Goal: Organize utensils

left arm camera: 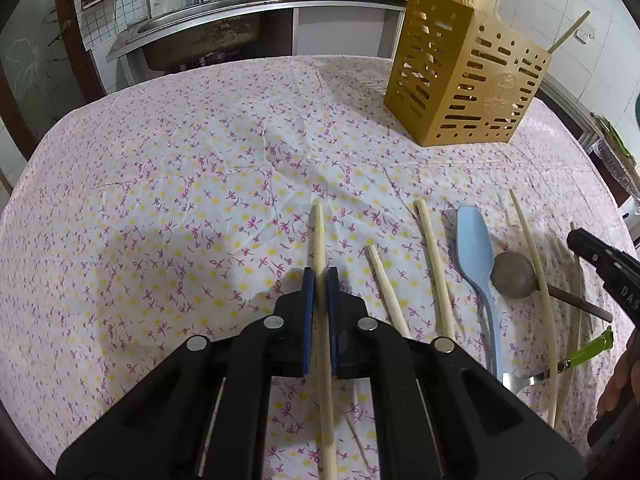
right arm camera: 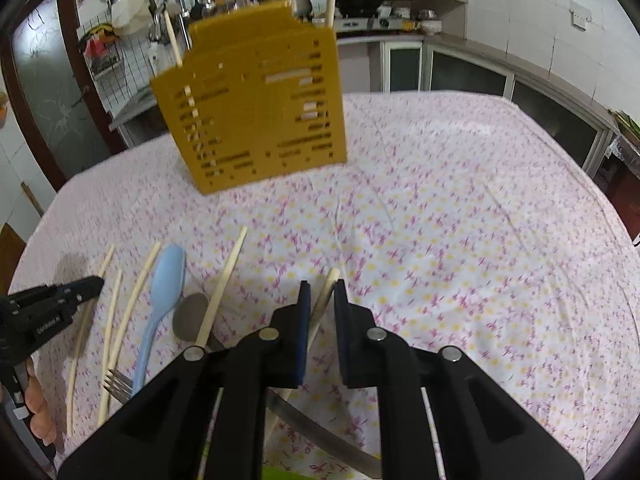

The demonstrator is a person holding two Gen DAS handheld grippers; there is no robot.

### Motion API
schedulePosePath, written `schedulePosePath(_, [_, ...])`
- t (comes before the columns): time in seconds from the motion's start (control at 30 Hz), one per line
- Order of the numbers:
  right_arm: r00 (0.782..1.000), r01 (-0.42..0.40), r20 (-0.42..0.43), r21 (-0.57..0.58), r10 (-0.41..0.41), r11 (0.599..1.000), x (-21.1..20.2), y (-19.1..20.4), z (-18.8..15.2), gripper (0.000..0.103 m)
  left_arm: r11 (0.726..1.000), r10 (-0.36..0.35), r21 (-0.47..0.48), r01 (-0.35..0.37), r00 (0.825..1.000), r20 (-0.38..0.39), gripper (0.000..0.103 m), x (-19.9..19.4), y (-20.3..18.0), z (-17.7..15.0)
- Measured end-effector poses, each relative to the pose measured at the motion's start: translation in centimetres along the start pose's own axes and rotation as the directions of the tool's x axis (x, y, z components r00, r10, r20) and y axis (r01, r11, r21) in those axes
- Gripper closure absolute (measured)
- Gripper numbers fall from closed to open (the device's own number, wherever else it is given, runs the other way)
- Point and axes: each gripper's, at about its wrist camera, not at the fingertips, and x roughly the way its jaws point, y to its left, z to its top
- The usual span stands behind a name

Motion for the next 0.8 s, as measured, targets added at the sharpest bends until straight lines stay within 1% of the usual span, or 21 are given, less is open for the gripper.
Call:
schedulePosePath(0.13, [0.998,-0.019,0.057,0.02,0.018,1.0,-1.4,-0.4,0.5,0.092,1.0,-0.006,-0.001,0.006,0.999,0.04,0.099,-1.4,0.4,-0.1])
schedulePosePath(0.23, [0.996,-0.033,0.083,0.028,0.031,0.999,-2.1,-0.6,1.0,0.092,1.0,-0.011,-0.004,0.011,0.998,0.065,0.099,-2.4,0.4,0.0])
schedulePosePath(0.5, [0.986,-0.034,0.167,0.042,0.026,0.999,-4.9,-1.3,2.3,0.095,0.999,-0.024,-0.024,0.027,0.993,0.116,0.099,-4.9,0.7,0.7])
schedulePosePath(0.8, [0.972,-0.044,0.231,0.028,0.036,0.999,-7.4,-1.6,3.1,0.097,0.995,-0.082,-0.044,0.09,0.981,0.174,0.099,-8.0,0.0,2.0])
